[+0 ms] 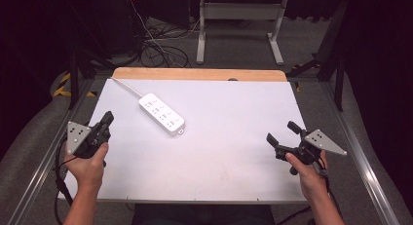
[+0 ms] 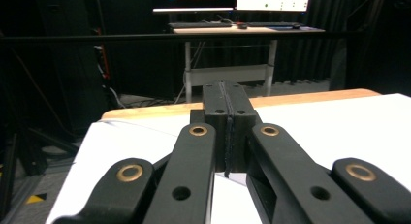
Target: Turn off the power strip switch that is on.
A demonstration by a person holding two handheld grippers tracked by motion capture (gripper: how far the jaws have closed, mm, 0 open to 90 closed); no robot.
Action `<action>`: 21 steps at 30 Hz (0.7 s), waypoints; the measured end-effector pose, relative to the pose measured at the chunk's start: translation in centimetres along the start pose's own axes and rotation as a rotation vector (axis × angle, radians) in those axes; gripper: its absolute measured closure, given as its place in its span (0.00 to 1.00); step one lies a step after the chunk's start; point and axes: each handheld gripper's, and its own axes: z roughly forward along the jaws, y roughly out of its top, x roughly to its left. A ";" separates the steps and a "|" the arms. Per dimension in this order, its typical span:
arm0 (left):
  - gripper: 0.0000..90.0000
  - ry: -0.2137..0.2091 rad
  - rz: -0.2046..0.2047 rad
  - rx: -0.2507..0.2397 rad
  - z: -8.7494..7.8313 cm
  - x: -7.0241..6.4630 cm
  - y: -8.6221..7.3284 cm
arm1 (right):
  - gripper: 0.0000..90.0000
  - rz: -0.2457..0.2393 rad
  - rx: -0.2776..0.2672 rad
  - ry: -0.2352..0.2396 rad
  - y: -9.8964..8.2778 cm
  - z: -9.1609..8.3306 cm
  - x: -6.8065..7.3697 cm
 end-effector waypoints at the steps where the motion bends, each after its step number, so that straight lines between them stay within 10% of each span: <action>1: 1.00 0.007 -0.007 -0.004 0.0 0.2 -0.1 | 0.07 -0.003 -0.001 0.001 0.0 0.0 0.0; 21: 1.00 0.029 -0.003 0.007 0.8 0.9 -0.7 | 0.07 -0.010 0.003 -0.012 0.0 -0.2 0.0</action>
